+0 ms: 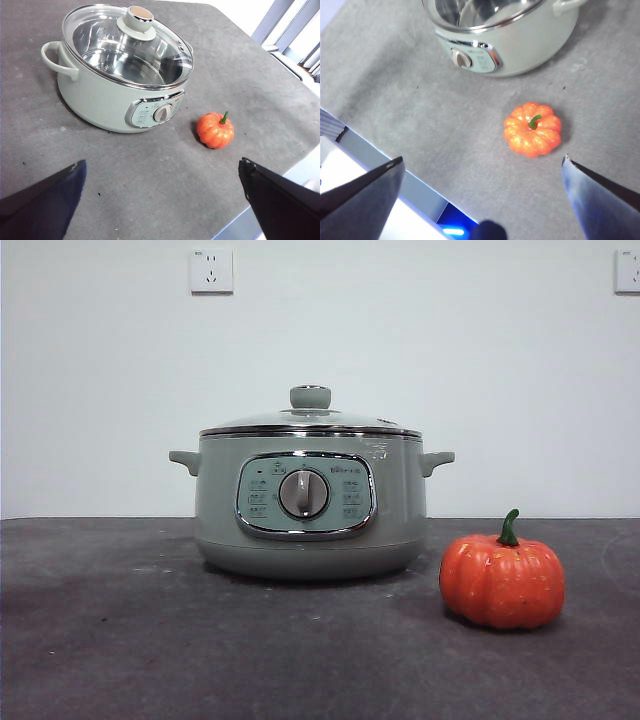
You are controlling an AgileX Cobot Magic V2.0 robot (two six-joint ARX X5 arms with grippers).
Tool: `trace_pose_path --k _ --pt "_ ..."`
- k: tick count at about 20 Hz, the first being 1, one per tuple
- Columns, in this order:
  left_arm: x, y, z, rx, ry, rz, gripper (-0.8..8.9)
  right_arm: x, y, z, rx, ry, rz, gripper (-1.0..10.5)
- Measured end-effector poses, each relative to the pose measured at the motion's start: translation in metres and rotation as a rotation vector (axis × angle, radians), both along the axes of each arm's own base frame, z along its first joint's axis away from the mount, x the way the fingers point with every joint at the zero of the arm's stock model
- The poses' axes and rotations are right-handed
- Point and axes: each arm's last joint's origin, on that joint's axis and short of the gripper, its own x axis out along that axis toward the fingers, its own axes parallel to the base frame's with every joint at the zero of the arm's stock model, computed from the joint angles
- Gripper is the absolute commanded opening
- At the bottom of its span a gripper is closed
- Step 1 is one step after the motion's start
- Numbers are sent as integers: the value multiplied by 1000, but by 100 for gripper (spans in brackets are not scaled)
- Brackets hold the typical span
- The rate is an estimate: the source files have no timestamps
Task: Pick up the pumpkin,open the lid,put the pumpkin in the pot,close the lid
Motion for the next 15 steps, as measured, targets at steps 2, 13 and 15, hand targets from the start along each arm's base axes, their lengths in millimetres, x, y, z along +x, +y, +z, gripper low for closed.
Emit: trace_pose_path --k 2,13,15 --pt "0 0 0 0 0 0 719 11 5 -5 -7 27 11 666" --pt "0 -1 0 0 0 -14 718 80 53 -64 -274 214 19 666" --pt "0 -2 0 0 0 -23 719 93 59 -78 -294 247 13 666"
